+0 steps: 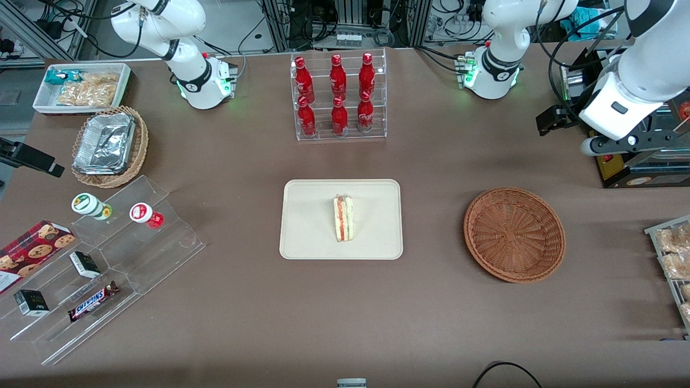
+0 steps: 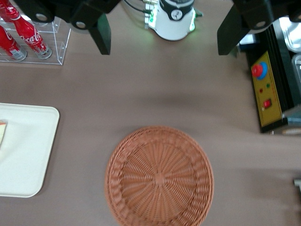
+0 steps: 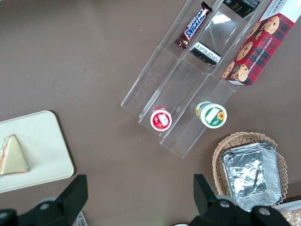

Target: Place sandwich from basket to tray

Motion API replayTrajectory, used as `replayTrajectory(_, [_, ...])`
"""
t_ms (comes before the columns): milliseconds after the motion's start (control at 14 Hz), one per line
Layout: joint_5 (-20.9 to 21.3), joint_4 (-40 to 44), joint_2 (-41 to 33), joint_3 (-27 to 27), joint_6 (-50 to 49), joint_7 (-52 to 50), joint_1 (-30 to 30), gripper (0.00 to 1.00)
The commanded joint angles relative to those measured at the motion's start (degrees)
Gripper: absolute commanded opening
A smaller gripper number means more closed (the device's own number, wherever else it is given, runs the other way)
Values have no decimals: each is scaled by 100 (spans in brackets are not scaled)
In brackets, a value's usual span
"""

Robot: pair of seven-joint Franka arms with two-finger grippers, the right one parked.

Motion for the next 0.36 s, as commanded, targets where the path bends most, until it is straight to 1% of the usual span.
replayTrajectory(0, [-13, -21, -52, -6, 515, 198, 43, 100])
replayTrajectory(214, [40, -21, -52, -15, 525, 207, 34, 100])
replayTrajectory(286, [179, -21, -52, -15, 525, 225, 34, 100])
